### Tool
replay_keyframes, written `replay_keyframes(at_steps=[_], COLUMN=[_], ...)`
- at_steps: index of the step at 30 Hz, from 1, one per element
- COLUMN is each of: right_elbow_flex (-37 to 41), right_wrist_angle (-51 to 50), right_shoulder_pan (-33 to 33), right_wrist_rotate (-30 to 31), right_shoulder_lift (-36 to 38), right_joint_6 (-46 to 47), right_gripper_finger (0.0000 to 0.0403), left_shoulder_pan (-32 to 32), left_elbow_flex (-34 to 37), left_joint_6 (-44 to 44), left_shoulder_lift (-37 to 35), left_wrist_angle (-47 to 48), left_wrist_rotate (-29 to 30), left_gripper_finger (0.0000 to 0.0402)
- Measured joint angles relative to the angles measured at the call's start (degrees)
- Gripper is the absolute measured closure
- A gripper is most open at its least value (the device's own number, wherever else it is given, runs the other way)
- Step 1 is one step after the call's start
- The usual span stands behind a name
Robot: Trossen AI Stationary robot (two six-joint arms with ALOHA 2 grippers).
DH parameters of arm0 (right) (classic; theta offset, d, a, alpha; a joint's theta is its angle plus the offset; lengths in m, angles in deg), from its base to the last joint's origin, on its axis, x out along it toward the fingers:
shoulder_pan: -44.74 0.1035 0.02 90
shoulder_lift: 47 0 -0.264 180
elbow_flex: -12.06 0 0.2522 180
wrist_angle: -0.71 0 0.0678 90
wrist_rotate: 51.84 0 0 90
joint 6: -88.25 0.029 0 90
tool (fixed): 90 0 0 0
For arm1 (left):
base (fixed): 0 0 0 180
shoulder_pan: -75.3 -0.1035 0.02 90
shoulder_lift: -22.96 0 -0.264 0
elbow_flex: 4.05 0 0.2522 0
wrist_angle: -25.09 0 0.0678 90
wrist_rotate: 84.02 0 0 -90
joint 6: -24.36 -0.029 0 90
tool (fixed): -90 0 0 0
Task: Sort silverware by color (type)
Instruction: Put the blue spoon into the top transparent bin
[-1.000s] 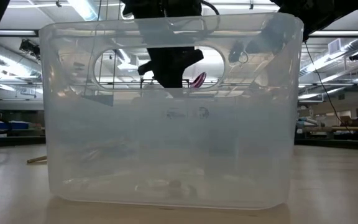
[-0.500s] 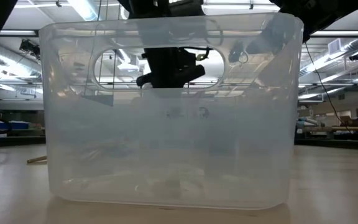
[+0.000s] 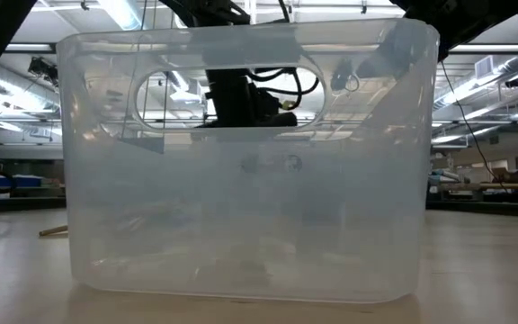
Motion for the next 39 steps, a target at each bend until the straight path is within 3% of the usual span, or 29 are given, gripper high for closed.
replay_keyframes(at_steps=[3, 10, 14, 39], right_elbow_flex=[0.00, 0.00, 0.00, 0.00], right_wrist_angle=[0.01, 0.02, 0.00, 0.21], right_shoulder_pan=[0.01, 0.00, 0.00, 0.00], right_wrist_rotate=[0.00, 0.03, 0.07, 0.22], right_shoulder_lift=[0.00, 0.00, 0.00, 0.00], right_joint_6=[0.00, -0.02, -0.01, -0.02], right_gripper_finger=[0.0309, 0.0309, 0.0309, 0.0309], left_shoulder_pan=[-0.12, -0.30, -0.28, 3.06], left_elbow_flex=[-0.06, -0.06, -0.06, -0.13], left_joint_6=[0.82, 1.35, 0.14, 0.52], left_shoulder_lift=[0.18, 0.08, -0.58, -8.12], left_wrist_angle=[-0.60, -0.49, -0.34, 2.54], left_wrist_rotate=[0.02, 0.00, 0.04, 2.83], left_gripper_finger=[0.0366, 0.0273, 0.0244, 0.0246])
